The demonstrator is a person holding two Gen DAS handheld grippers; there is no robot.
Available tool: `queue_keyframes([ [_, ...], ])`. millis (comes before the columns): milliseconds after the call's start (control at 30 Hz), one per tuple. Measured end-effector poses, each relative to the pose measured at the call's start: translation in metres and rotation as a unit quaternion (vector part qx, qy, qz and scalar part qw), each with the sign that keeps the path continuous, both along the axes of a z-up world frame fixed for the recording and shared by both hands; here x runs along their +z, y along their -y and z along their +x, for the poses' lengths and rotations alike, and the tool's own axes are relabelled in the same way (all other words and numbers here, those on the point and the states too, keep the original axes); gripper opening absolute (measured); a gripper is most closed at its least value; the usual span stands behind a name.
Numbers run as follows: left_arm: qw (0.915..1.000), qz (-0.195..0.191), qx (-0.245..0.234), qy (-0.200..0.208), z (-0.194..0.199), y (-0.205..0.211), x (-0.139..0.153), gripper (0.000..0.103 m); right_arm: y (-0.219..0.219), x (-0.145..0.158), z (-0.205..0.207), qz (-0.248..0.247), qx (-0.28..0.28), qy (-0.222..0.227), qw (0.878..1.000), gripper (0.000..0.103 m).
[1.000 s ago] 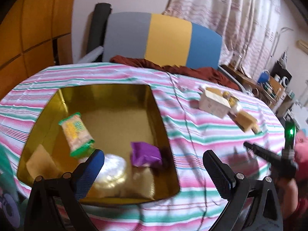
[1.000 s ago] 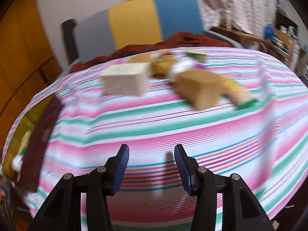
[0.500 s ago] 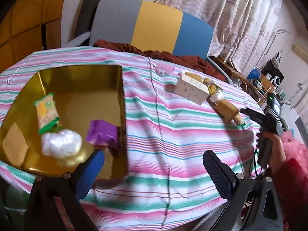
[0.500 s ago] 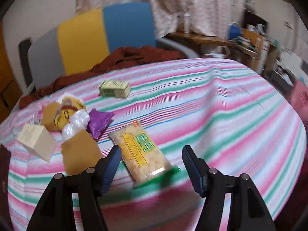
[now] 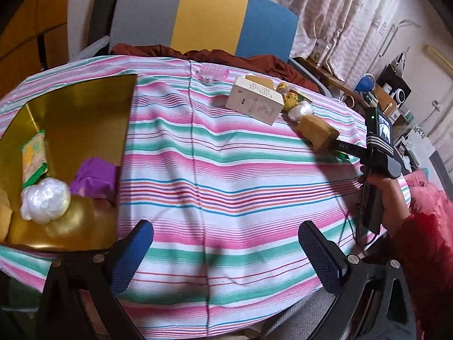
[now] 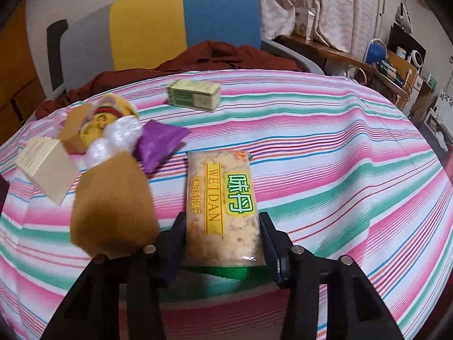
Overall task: Organize objects
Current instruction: 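Grasp a second WEIDAN snack bag with the right tool, then grasp the second tan sponge with the left tool while the right tool holds the snack bag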
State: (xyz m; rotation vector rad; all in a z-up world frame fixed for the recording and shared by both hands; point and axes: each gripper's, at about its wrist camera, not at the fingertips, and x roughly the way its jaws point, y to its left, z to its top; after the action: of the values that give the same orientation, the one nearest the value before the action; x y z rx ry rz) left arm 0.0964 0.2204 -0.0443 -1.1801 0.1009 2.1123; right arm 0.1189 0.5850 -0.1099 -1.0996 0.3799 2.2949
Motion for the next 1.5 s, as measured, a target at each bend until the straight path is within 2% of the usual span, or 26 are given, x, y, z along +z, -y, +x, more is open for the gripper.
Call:
queue_keyframes([
  [233, 1.0, -0.005, -0.002, 0.001, -0.003, -0.022, 0.001, 0.103, 0.045, 0.002, 0.014, -0.009, 0.049, -0.046, 0.998, 0.049],
  [300, 0.9999, -0.01, -0.007, -0.003, -0.004, -0.032, 0.002, 0.103, 0.051, 0.003, 0.019, 0.008, 0.037, -0.046, 0.998, 0.048],
  [367, 0.9998, -0.012, -0.012, -0.01, -0.005, -0.043, 0.003, 0.103, 0.045, 0.006, 0.025, 0.022, -0.003, -0.047, 0.999, 0.048],
  [533, 0.9987, -0.021, -0.006, -0.047, -0.011, -0.077, 0.009, 0.103, 0.013, 0.002, 0.041, -0.014, -0.09, -0.053, 0.994, 0.048],
  [700, 0.9988, -0.021, -0.003, -0.044, -0.021, -0.12, 0.008, 0.103, 0.02, 0.001, 0.041, 0.01, -0.092, -0.051, 0.994, 0.048],
  [900, 0.9986, -0.033, -0.03, -0.027, -0.035, -0.183, 0.006, 0.103, 0.018, 0.001, 0.051, 0.011, -0.112, -0.07, 0.991, 0.048],
  [967, 0.9985, -0.031, -0.043, -0.014, -0.038, -0.201, 0.004, 0.103, 0.017, 0.001, 0.055, 0.007, -0.117, -0.079, 0.99, 0.048],
  [1067, 0.9984, -0.008, -0.056, -0.008, -0.042, -0.222, 0.002, 0.103, 0.016, 0.0, 0.056, 0.009, -0.124, -0.082, 0.989, 0.048],
  [1200, 0.9958, -0.032, -0.085, -0.015, -0.044, -0.253, -0.009, 0.103, 0.016, 0.0, 0.055, 0.013, -0.125, -0.082, 0.989, 0.048],
  [1233, 0.9956, -0.045, -0.08, -0.019, -0.046, -0.259, -0.014, 0.103, 0.016, -0.001, 0.056, 0.012, -0.125, -0.085, 0.988, 0.048],
  [1367, 0.9959, -0.053, -0.071, -0.015, -0.056, -0.264, -0.031, 0.103, 0.015, -0.001, 0.058, 0.008, -0.125, -0.089, 0.988, 0.048],
  [1400, 0.9957, -0.059, -0.07, -0.014, -0.058, -0.264, -0.036, 0.1, 0.015, -0.001, 0.058, 0.009, -0.125, -0.088, 0.988, 0.048],
  [1433, 0.9955, -0.063, -0.07, -0.016, -0.059, -0.263, -0.041, 0.093, 0.015, -0.001, 0.057, 0.01, -0.125, -0.087, 0.988, 0.049],
  [1500, 0.9959, -0.04, -0.08, -0.016, -0.06, -0.256, -0.047, 0.088, 0.016, -0.001, 0.056, 0.012, -0.125, -0.086, 0.988, 0.049],
])
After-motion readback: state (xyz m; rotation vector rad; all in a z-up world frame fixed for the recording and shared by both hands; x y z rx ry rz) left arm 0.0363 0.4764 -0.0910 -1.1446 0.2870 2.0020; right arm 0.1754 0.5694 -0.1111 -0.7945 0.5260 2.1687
